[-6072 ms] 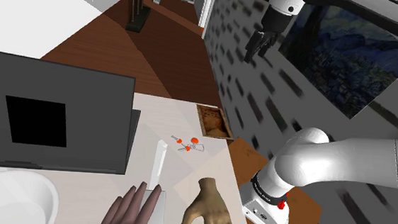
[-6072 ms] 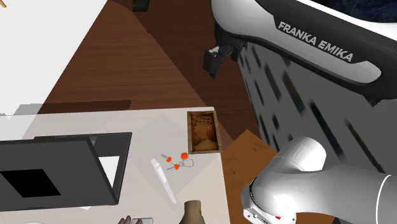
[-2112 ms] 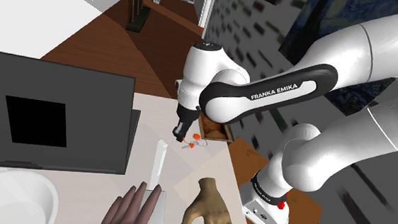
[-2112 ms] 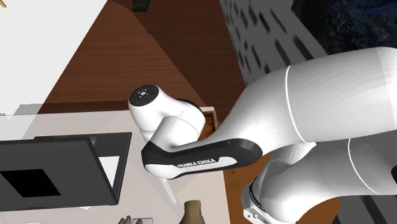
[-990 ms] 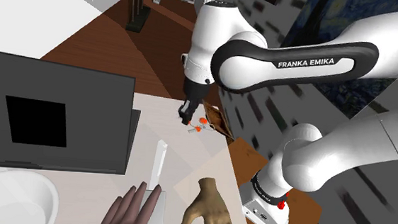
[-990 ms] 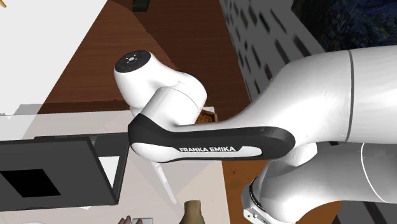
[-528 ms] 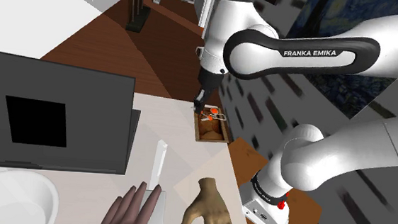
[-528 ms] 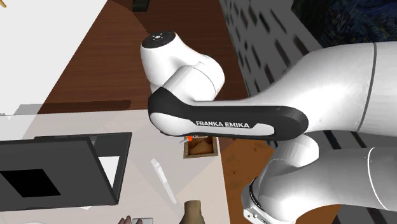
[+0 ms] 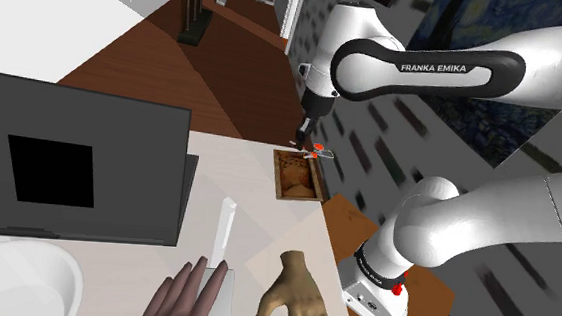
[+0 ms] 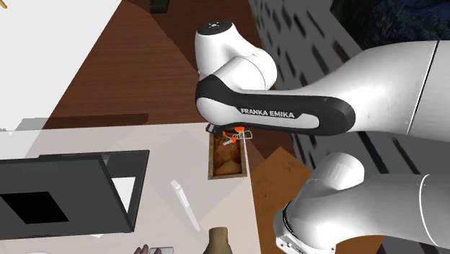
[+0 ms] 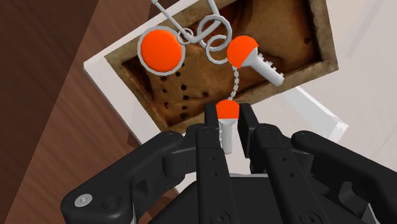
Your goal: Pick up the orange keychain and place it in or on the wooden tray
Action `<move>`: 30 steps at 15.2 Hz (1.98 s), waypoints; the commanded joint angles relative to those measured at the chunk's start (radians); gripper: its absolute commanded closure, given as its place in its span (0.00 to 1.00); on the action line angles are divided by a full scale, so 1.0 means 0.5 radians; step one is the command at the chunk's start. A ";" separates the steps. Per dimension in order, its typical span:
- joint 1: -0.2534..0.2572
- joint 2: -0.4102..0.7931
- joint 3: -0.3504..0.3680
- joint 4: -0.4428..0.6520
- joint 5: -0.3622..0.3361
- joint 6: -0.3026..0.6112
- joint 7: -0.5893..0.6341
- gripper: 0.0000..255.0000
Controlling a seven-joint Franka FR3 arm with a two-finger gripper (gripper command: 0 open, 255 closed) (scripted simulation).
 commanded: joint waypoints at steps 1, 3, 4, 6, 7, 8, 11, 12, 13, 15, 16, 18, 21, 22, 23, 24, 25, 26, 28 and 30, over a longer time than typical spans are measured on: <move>-0.010 0.006 -0.016 -0.037 -0.011 0.044 -0.019 1.00; -0.010 0.023 -0.016 -0.081 -0.012 0.105 -0.017 1.00; -0.010 0.033 -0.016 -0.102 -0.012 0.136 -0.017 1.00; -0.011 0.053 -0.016 -0.143 -0.013 0.198 -0.015 1.00; -0.011 0.065 -0.016 -0.164 -0.014 0.229 -0.014 1.00; -0.011 0.077 -0.016 -0.183 -0.014 0.261 -0.013 1.00; -0.012 0.118 -0.016 -0.240 -0.016 0.359 -0.011 1.00; -0.012 0.133 -0.016 -0.258 -0.016 0.392 -0.010 1.00; -0.012 0.145 -0.016 -0.272 -0.017 0.417 -0.009 1.00; -0.012 0.145 -0.016 -0.272 -0.017 0.417 -0.009 1.00; -0.012 0.145 -0.016 -0.272 -0.017 0.417 -0.009 1.00; -0.012 0.145 -0.016 -0.272 -0.017 0.417 -0.009 1.00; -0.012 0.145 -0.015 -0.271 -0.017 0.417 -0.009 0.00; -0.012 0.145 -0.015 -0.271 -0.017 0.417 -0.009 0.00; -0.012 0.145 -0.015 -0.271 -0.017 0.417 -0.009 0.00; -0.012 0.145 -0.015 -0.271 -0.017 0.417 -0.009 0.00; -0.012 0.145 -0.015 -0.271 -0.017 0.417 -0.009 0.00; -0.012 0.145 -0.015 -0.271 -0.017 0.417 -0.009 0.00; -0.009 0.076 -0.014 -0.178 -0.013 0.254 -0.011 0.00; -0.007 0.029 -0.012 -0.085 -0.010 0.115 -0.012 0.00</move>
